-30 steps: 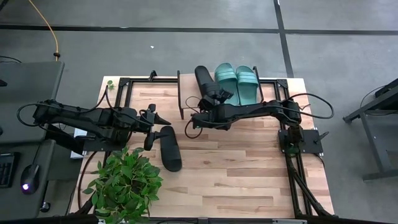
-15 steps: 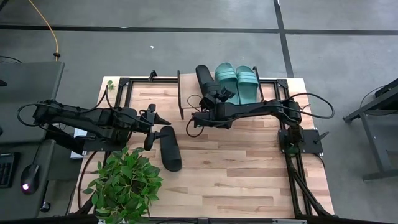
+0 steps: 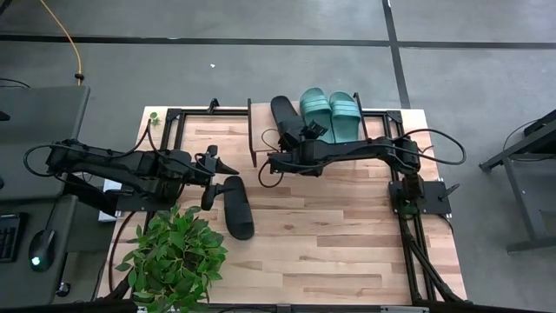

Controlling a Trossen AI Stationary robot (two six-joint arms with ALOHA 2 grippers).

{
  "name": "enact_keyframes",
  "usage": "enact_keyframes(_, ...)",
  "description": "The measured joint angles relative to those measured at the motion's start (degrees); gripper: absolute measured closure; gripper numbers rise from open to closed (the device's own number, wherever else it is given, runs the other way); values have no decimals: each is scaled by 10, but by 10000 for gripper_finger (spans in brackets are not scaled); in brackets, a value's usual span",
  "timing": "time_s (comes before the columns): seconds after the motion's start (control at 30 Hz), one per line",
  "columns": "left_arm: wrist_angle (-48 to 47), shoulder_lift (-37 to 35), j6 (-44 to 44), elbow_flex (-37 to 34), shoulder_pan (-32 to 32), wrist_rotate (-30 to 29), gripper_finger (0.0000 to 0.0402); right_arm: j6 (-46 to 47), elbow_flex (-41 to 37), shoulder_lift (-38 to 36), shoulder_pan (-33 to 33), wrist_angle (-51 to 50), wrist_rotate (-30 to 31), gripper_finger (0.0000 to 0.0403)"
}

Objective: Pick and place slides into the shelf
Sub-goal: Put the right dark green slipper on the shelf, then put the dark green slipper on the shelf

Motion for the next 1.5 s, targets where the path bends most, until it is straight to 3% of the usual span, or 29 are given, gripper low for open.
enact_keyframes(0.17,0,0,0,0,0,0,192,0,0,0,1,0,0,223)
enact_keyframes(0.63,0,0,0,0,0,0,192,-10,2,0,3,8,-18,221)
enact_keyframes(0.8,0,0,0,0,0,0,192,-25,34,-1,6,-3,-61,221)
enact_keyframes(1.07,0,0,-1,0,0,0,192,-47,90,-2,35,-12,-74,221)
enact_keyframes(1.33,0,0,-5,0,0,0,192,-51,96,-2,45,-19,-74,221)
enact_keyframes(1.5,0,0,-5,0,0,0,192,-136,96,-2,45,-6,-86,221)
